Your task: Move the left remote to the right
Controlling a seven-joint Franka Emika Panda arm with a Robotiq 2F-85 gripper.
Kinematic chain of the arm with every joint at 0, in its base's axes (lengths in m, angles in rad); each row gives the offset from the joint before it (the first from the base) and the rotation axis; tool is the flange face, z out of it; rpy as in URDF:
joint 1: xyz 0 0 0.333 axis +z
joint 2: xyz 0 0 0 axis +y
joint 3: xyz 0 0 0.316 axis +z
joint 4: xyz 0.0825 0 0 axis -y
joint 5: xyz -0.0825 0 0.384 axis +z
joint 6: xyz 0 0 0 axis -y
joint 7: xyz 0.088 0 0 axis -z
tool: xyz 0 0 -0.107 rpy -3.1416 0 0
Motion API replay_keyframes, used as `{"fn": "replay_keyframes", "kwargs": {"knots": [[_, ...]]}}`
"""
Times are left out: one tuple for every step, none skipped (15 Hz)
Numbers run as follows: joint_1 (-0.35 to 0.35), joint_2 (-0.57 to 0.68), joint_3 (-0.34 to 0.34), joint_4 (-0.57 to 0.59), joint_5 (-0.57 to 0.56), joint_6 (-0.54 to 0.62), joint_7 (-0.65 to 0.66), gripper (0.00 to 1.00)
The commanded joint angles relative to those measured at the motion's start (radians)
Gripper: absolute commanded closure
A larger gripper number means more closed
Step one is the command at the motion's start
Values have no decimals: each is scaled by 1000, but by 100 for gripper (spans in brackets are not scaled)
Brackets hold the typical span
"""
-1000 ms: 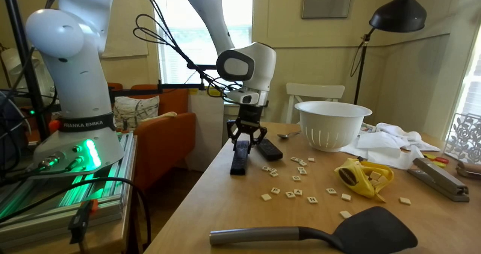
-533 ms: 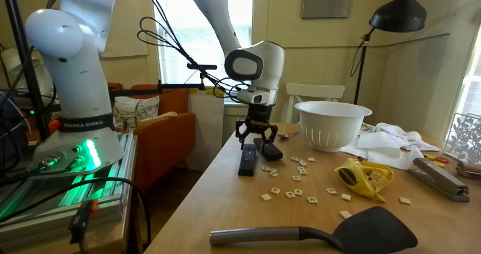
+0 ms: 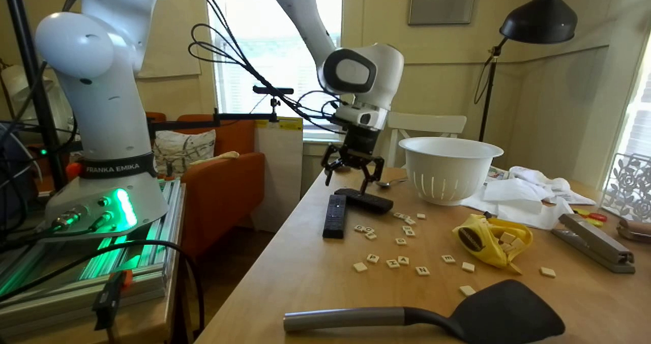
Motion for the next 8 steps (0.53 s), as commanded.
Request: {"fn": "replay_keyframes", "kwargs": {"knots": [[2,-171,-6,14,-122,-280,-29,0],[-5,-213,5,28,-165,-366,-76,0],[-14,-264,14,36,-186,-431,-126,0],[-20,-316,20,35,-216,-467,-173,0],[-27,-362,29,44,-230,-527,-228,0],[-31,-406,34,47,-259,-558,-272,0],[-38,-448,41,50,-274,-598,-329,0],[-44,-486,48,54,-292,-626,-382,0]]}}
